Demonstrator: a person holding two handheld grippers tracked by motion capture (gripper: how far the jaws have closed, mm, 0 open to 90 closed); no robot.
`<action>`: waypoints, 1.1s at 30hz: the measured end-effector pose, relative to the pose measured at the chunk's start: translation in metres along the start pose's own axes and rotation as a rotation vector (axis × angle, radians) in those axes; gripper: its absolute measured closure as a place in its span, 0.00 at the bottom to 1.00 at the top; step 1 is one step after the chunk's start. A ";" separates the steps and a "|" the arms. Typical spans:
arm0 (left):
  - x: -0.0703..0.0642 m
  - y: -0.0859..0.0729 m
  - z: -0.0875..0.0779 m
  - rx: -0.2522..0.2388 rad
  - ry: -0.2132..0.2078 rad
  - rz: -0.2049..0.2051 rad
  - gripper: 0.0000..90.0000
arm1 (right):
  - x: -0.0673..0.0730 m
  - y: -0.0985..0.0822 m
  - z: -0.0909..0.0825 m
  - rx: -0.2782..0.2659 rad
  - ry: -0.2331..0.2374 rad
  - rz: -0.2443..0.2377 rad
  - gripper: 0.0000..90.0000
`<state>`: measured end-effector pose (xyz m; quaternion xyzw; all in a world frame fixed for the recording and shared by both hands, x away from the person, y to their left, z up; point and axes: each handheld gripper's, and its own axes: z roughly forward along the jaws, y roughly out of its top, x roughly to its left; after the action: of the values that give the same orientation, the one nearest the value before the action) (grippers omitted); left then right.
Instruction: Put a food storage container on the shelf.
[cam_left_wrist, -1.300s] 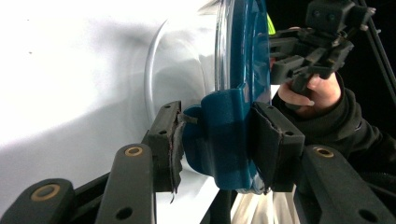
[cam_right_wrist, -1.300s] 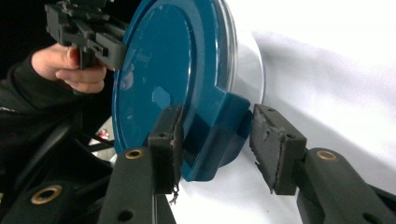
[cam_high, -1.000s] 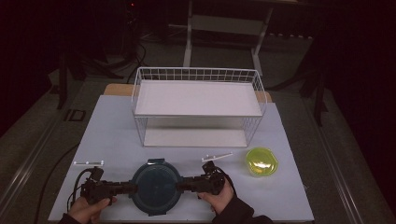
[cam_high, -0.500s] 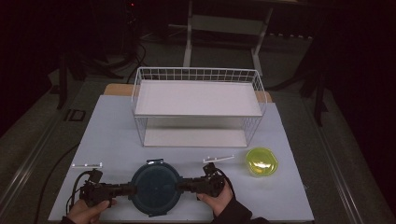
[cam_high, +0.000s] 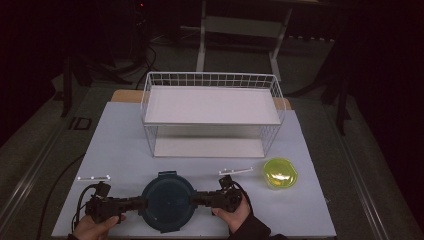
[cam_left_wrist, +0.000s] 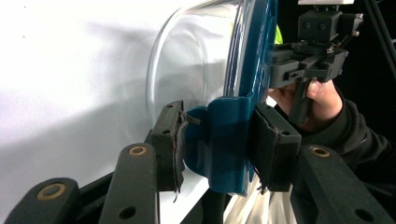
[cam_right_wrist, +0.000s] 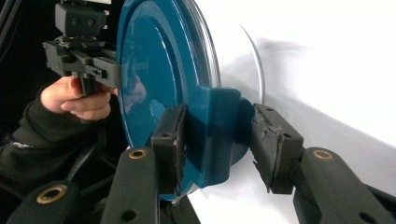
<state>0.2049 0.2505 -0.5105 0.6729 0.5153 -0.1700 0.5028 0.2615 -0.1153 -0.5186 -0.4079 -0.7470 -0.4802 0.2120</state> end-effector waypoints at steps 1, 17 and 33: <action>-0.001 0.001 0.000 -0.001 0.002 0.005 0.64 | 0.000 0.000 0.000 -0.002 0.004 0.002 0.62; -0.026 0.030 -0.003 -0.045 -0.012 0.065 0.64 | 0.015 0.024 -0.024 -0.070 -0.004 -0.038 0.63; -0.057 0.079 0.003 -0.055 -0.039 0.149 0.63 | 0.030 0.058 -0.063 -0.154 -0.027 -0.082 0.63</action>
<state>0.2502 0.2211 -0.4298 0.6918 0.4585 -0.1307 0.5424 0.2867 -0.1475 -0.4374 -0.3986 -0.7266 -0.5391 0.1502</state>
